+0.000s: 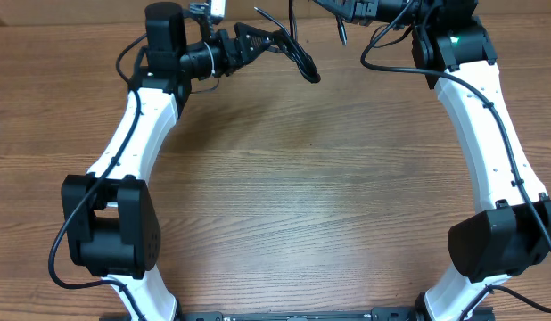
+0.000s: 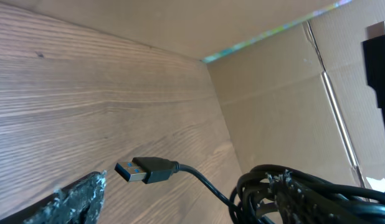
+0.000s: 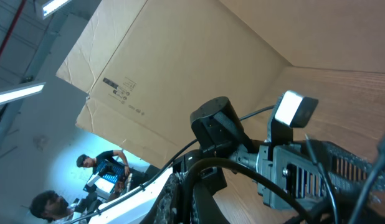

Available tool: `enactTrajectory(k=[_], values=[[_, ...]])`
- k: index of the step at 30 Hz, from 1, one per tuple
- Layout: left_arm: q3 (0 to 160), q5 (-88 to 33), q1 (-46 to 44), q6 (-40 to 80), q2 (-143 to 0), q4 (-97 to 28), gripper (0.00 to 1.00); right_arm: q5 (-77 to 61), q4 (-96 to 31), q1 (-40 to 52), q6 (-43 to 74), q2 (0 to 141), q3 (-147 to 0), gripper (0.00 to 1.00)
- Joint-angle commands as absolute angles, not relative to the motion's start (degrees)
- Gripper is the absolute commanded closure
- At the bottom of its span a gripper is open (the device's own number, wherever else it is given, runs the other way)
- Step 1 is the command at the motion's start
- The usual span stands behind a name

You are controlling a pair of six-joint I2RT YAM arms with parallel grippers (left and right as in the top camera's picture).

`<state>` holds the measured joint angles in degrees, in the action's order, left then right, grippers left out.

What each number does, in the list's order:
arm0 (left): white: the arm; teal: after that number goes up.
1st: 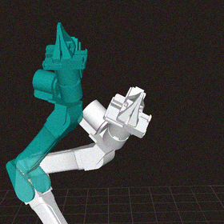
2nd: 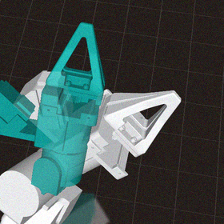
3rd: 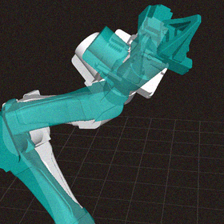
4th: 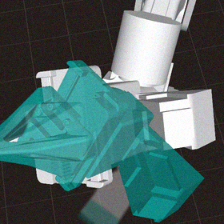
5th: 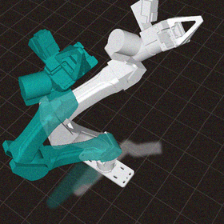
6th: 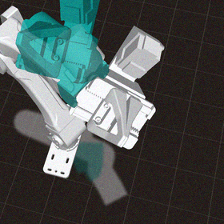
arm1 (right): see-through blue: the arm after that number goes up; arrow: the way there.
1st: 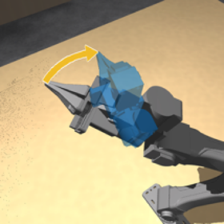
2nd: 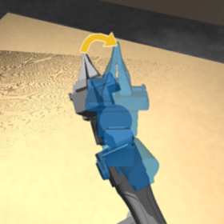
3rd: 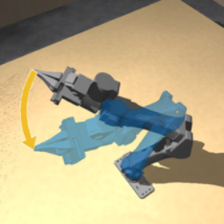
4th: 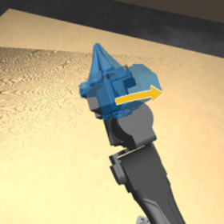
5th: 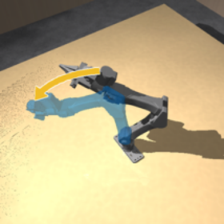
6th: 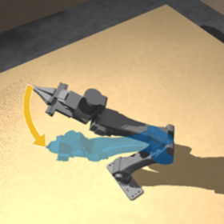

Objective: Untangle cables

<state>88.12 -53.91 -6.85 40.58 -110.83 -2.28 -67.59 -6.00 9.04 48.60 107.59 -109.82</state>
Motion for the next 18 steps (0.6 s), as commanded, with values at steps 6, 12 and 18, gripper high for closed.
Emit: enactTrajectory(k=[6, 12, 18], values=[[88.62, -55.64, -8.19, 40.29, -110.24, -1.54, 0.43, -68.20, -5.23, 9.26, 47.90, 107.50, -110.32, 0.96], [88.64, -56.21, -8.03, 40.25, -110.24, -1.39, 0.18, -67.99, -5.23, 9.26, 47.88, 107.50, -110.32, 0.96], [88.62, -58.37, -6.70, 39.83, -110.24, -1.15, 0.00, -66.48, -5.26, 9.15, 47.88, 107.50, -110.32, 0.96]])
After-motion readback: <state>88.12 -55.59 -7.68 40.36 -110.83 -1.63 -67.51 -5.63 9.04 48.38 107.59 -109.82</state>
